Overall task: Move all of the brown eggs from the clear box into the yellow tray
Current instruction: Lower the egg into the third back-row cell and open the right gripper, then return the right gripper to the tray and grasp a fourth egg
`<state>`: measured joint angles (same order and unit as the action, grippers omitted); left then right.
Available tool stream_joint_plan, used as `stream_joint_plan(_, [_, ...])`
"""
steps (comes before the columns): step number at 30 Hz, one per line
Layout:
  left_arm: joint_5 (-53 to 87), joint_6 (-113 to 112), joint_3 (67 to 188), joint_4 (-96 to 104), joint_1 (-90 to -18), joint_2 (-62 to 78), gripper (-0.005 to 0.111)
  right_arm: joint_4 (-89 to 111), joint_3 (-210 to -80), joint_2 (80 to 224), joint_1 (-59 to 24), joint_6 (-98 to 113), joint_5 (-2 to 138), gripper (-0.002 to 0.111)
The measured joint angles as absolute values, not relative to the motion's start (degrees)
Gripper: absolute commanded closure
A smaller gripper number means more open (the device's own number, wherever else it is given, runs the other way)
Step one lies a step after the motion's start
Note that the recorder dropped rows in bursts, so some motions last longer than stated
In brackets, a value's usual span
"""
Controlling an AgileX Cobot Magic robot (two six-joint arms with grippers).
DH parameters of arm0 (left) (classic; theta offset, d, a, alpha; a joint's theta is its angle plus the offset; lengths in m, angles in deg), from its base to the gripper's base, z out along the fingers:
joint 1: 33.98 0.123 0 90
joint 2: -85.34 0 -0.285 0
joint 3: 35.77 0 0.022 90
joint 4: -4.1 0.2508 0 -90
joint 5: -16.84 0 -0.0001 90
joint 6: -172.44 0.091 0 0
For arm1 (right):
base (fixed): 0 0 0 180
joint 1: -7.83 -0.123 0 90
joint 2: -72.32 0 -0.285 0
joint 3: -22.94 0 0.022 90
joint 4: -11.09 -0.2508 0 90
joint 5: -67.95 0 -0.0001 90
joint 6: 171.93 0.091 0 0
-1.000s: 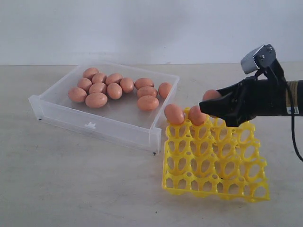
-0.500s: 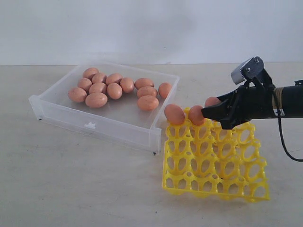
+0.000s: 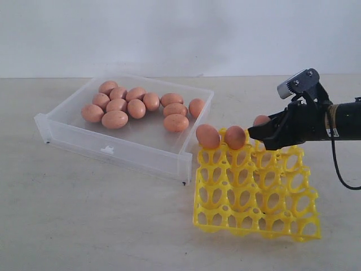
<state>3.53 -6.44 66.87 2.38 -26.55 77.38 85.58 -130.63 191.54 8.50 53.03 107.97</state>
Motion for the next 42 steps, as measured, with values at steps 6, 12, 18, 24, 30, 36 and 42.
stream_joint_plan(6, [3.5, -6.4, 66.9, 2.4, -26.5, 77.4, 0.111, 85.4, -130.6, 191.5, 8.5, 53.0, 110.3, 0.052])
stream_joint_plan(12, [3.5, -6.4, 66.9, 2.4, -26.5, 77.4, 0.111, 85.4, -130.6, 191.5, 8.5, 53.1, 110.1, 0.047])
stream_joint_plan(18, [3.5, -6.4, 66.9, 2.4, -26.5, 77.4, 0.111, 85.4, -130.6, 191.5, 8.5, 53.1, 109.9, 0.047])
stream_joint_plan(24, [3.5, -6.4, 66.9, 2.4, -26.5, 77.4, 0.111, 85.4, -130.6, 190.0, 8.5, 53.1, 110.4, 0.047])
stream_joint_plan(30, [3.5, -6.4, 66.9, 2.4, -26.5, 77.4, 0.111, 82.6, -130.6, 181.6, 8.5, 53.7, 119.0, 0.048])
stream_joint_plan(36, [3.5, -6.4, 66.9, 2.4, -26.5, 77.4, 0.111, 72.6, -130.6, 172.8, 4.7, 60.1, 134.5, 0.048])
stream_joint_plan(42, [3.5, -6.4, 66.9, 2.4, -26.5, 77.4, 0.111, 61.7, -134.6, 169.3, -10.2, 59.2, 127.7, 0.051])
